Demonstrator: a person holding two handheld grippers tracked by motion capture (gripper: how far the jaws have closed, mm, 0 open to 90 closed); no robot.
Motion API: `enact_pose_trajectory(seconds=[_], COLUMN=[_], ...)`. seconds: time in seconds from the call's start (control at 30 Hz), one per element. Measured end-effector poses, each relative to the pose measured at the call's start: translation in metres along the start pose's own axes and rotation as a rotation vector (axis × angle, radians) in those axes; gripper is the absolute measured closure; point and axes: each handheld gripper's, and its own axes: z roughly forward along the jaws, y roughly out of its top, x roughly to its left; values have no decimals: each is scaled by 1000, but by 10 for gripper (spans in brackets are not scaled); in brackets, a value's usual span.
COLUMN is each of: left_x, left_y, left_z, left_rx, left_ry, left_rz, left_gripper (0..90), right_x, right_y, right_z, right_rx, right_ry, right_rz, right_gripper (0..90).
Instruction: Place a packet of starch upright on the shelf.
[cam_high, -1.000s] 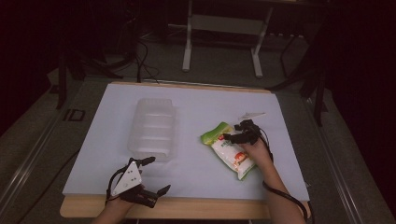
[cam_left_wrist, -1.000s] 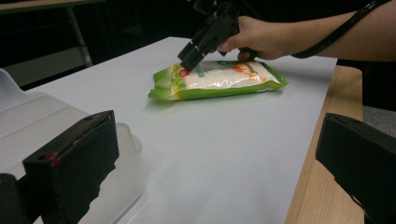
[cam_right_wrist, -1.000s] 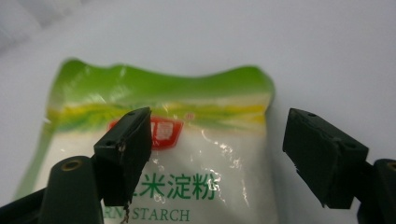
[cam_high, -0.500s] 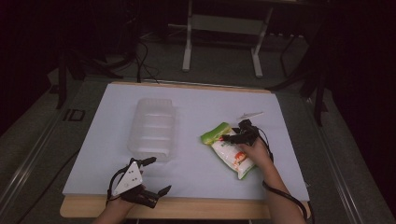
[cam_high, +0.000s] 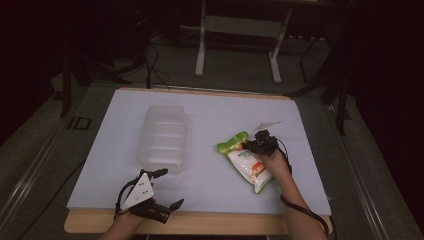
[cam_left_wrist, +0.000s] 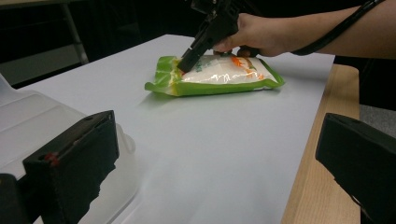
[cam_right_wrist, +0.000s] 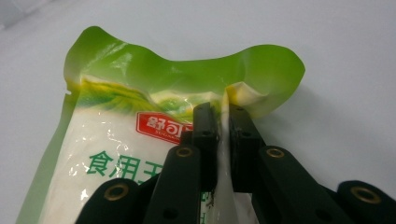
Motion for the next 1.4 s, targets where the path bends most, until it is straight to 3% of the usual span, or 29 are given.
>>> enact_pose_trajectory(seconds=[0.13, 0.43, 0.73, 0.9, 1.1, 1.2, 1.27, 1.4], left_x=[1, 1, 0, -1, 0, 0, 1, 1], left_y=[0, 0, 1, 1, 1, 1, 1, 1], left_z=[0, -1, -1, -1, -1, -1, -1, -1], left_rx=[-3, -4, -8, -6, -6, -8, -25, -25], left_ry=[-1, 2, 4, 3, 6, 5, -7, -5], left_rz=[-4, -2, 0, 1, 0, -2, -13, -21], left_gripper=[0, 0, 0, 0, 0, 0, 0, 0], right_x=[1, 8, 27, 38, 44, 50, 57, 64], right_y=[1, 1, 6, 5, 3, 2, 1, 2], right_z=[-2, -17, -41, -65, -79, -88, -94, -102], right_rx=[-6, -79, -175, -244, -291, -322, -357, -402], right_ry=[1, 9, 23, 18, 23, 12, -21, -20], right_rz=[5, 2, -44, -80, -77, -81, -86, -90], right_gripper=[851, 854, 854, 854, 854, 854, 867, 867])
